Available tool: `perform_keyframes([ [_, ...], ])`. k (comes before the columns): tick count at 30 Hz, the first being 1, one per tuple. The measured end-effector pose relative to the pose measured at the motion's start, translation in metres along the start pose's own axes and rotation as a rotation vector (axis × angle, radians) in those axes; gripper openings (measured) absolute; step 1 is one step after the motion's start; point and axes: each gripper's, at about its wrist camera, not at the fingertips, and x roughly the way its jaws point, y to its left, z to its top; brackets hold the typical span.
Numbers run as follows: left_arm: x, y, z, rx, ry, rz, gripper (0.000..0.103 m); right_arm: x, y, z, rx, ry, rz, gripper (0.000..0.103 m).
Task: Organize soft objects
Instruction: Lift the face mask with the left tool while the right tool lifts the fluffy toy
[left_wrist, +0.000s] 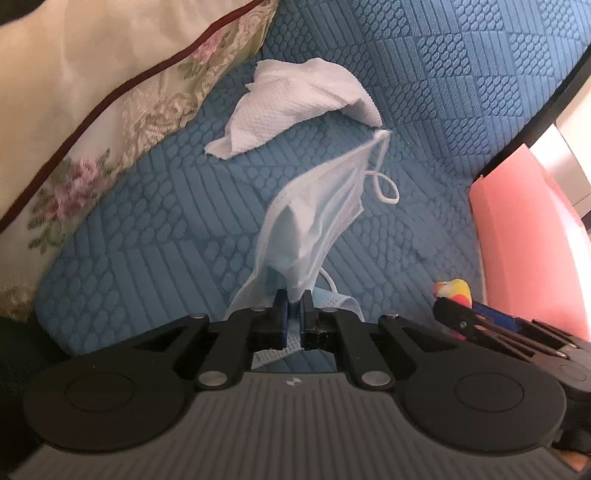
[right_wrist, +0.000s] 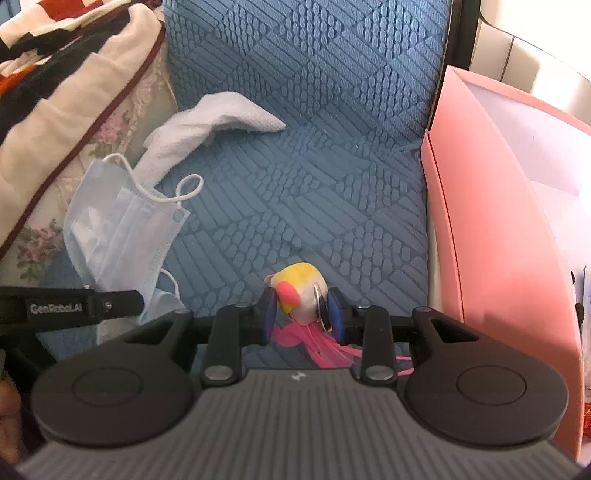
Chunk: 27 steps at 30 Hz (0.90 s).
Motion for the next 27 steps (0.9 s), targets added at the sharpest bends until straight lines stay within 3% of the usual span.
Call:
perform_keyframes([
  [6, 0.004, -0.006, 0.002, 0.078, -0.031, 0.031, 0.009, 0.005, 0.0, 0.001, 0.007, 0.011, -0.008, 0.034],
  [12, 0.005, -0.005, 0.003, 0.086, -0.049, 0.023, 0.013, 0.011, -0.004, 0.001, 0.019, 0.029, -0.011, 0.034],
  [14, 0.004, -0.005, 0.004, 0.087, -0.059, 0.017, 0.019, 0.012, -0.006, 0.001, 0.026, 0.03, -0.01, 0.034],
  [15, 0.003, -0.006, 0.003, 0.095, -0.066, 0.021, 0.031, 0.012, -0.007, 0.001, 0.028, 0.031, -0.01, 0.034],
  [16, 0.002, -0.008, 0.003, 0.111, -0.081, 0.045, 0.052, 0.013, -0.009, 0.001, 0.031, 0.033, -0.012, 0.035],
  [18, -0.001, -0.011, 0.003, 0.14, -0.11, 0.087, 0.068, 0.015, -0.01, 0.001, 0.038, 0.039, -0.019, 0.037],
  [27, 0.002, -0.011, 0.004, 0.175, -0.135, 0.135, 0.072, 0.017, -0.016, 0.002, 0.067, 0.041, -0.026, 0.052],
])
